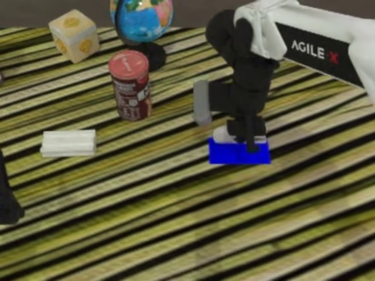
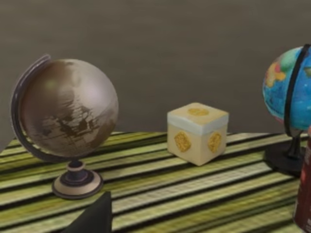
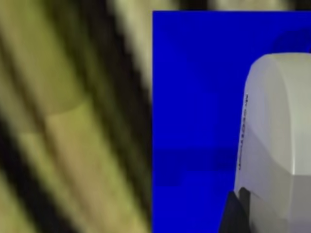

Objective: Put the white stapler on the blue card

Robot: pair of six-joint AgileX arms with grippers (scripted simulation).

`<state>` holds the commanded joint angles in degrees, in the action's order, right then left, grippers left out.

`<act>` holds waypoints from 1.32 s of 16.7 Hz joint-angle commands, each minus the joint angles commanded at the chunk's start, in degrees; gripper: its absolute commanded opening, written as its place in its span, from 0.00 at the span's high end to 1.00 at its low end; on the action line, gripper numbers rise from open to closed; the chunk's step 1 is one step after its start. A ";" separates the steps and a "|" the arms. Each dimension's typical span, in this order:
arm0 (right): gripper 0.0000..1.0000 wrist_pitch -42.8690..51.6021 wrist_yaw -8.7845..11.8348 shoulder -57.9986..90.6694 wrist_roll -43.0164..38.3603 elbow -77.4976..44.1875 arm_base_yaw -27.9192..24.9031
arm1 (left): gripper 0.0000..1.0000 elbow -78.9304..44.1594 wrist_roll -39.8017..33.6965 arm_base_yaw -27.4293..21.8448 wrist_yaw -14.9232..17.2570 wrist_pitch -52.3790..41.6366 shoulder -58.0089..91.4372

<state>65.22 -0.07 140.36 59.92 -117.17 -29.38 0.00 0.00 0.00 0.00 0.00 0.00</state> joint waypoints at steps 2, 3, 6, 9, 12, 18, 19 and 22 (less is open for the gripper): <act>1.00 -1.80 -0.01 0.26 0.09 1.76 -0.12 | 0.00 0.00 0.00 0.00 0.00 0.00 0.00; 1.00 -1.87 -0.01 0.28 0.09 1.82 -0.13 | 0.00 0.00 0.00 0.00 0.00 0.00 0.00; 1.00 -1.87 -0.01 0.28 0.09 1.82 -0.13 | 0.00 0.00 0.00 0.00 0.00 0.00 0.00; 0.77 -1.87 -0.01 0.28 0.09 1.82 -0.13 | 0.00 0.00 0.00 0.00 0.00 0.00 0.00; 0.55 -1.87 -0.01 0.28 0.09 1.82 -0.13 | 0.00 0.00 0.00 0.00 0.00 0.00 0.00; 0.10 -1.87 -0.01 0.28 0.09 1.82 -0.13 | 0.00 0.00 0.00 0.00 0.00 0.00 0.00; 0.02 -1.87 -0.01 0.28 0.09 1.82 -0.13 | 0.00 0.00 0.00 0.00 0.00 0.00 0.00; 0.00 -1.87 -0.01 0.28 0.09 1.82 -0.13 | 0.00 0.00 0.00 0.00 0.00 0.00 0.00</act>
<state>63.35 -0.09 140.63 60.01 -115.35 -29.50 0.00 0.00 0.00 0.00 0.00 0.00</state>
